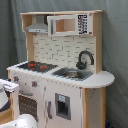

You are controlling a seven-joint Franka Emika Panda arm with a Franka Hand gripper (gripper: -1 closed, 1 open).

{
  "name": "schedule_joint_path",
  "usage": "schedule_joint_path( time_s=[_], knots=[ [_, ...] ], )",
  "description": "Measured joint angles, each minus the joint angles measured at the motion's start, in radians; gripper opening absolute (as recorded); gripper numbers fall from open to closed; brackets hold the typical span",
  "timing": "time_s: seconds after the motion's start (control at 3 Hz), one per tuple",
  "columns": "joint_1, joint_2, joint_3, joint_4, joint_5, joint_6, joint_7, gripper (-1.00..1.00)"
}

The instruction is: Play with the kitchen

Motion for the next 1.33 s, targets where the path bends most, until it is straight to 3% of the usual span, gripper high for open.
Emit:
schedule_joint_path(
  time_s=[0.33,0.67,1.0,1.33],
  knots=[
    [-0.063,0.0,0.001,0.021,0.0,0.076,-0.001,1.0],
    [-0.134,0.0,0.003,0.092,0.0,0.106,-0.003,1.0],
    [-0.192,0.0,0.015,0.176,0.003,0.105,0.002,1.0],
    [-0.232,0.0,0.03,0.239,0.004,0.047,0.032,1.0]
  ],
)
